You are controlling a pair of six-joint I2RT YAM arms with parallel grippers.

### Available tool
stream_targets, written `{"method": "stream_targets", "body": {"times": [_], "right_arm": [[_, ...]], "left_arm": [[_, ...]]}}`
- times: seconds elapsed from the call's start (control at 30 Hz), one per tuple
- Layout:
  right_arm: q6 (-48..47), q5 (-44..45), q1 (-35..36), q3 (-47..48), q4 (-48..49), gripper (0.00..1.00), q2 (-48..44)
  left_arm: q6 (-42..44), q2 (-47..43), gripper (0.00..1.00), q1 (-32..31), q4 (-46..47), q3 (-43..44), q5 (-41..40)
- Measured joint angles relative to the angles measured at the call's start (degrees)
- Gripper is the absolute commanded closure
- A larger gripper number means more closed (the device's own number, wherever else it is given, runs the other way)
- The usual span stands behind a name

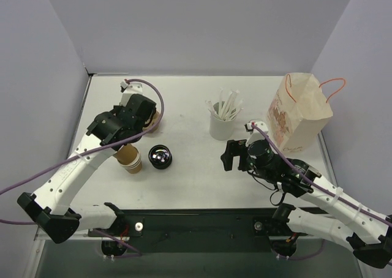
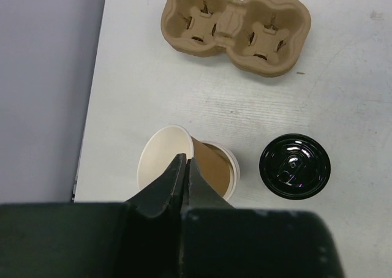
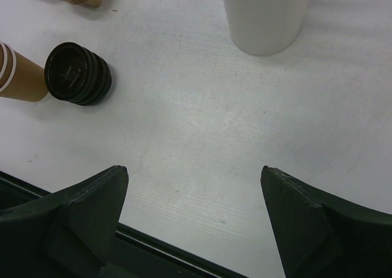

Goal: Pack the takeout coffee

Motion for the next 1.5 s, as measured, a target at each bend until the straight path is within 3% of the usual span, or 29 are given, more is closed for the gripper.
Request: {"method": "stream_targets", "body": {"times": [0.07,0.17,0.3,0.5,0.73,1.0,1.5], "right_arm": [[0.0,0.0,0.0,0.0,-0.1,0.05,-0.9],[0.2,0.0,0.0,0.0,-0.4,0.05,-2.0],[0.2,0.0,0.0,0.0,-0.7,0.05,-2.6],[0.2,0.0,0.0,0.0,-0.8,0.05,-2.6],[0.2,0.0,0.0,0.0,-0.9,0.05,-2.6],[0.2,0.0,0.0,-0.1,-1.2,0.05,-2.6],[0.3,0.0,0.0,-0.1,-1.7,0.05,-2.4]], "left_arm": [[-0.1,0.5,0.63,0.0,-0.6,-0.2,0.5],[0.9,0.0,0.56,0.7,-0.1,-2.4,2.5],[4.0,-2.0,0.49,5.3,1.1,-7.9,9.2],[8.8,-6.6,0.48,13.5,4.2,-14.0,20.8],[11.4,-6.6,0.58,17.0,7.1,-16.7,28.9],[12.5,-5.2,0.99,17.7,7.7,-16.7,30.1],[12.7,-2.9,1.00,16.4,2.6,-3.0,28.8]]}}
